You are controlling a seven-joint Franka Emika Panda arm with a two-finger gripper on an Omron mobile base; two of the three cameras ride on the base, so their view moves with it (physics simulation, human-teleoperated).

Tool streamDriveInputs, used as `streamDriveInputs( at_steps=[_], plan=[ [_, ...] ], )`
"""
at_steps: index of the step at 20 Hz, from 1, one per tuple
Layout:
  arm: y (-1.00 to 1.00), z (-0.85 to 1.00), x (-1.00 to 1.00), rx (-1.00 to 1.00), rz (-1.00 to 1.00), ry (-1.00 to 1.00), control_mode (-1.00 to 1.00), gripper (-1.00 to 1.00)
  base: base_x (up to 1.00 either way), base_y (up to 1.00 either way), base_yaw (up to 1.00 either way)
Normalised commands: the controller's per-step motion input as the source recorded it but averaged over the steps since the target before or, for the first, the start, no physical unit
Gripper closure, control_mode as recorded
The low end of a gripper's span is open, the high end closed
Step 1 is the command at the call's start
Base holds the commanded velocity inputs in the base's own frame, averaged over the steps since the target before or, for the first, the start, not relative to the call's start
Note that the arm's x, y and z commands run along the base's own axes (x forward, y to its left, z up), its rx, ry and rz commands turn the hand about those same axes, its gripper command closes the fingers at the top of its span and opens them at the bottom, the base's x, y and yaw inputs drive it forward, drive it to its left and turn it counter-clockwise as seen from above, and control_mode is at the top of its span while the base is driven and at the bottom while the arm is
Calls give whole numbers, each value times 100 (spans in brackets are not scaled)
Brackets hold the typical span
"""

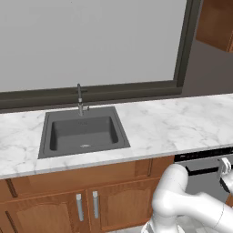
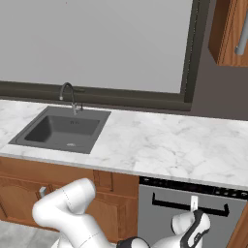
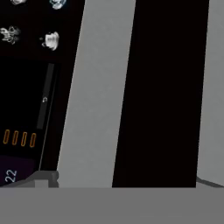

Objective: Pick up the cup and bowl from the counter, place them in the dishwasher, and close the dishwasher door.

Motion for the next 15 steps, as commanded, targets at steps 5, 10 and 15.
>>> streamDriveInputs(
  at_steps=[5, 10, 15],
  plan=[
    [0, -38, 70, 0, 0, -12, -100, -100, 0, 0, 0],
    [0, -40, 74, 0, 0, -11, -100, -100, 0, 0, 0],
    [0, -40, 69, 0, 0, -11, -100, -100, 0, 0, 0]
  ],
)
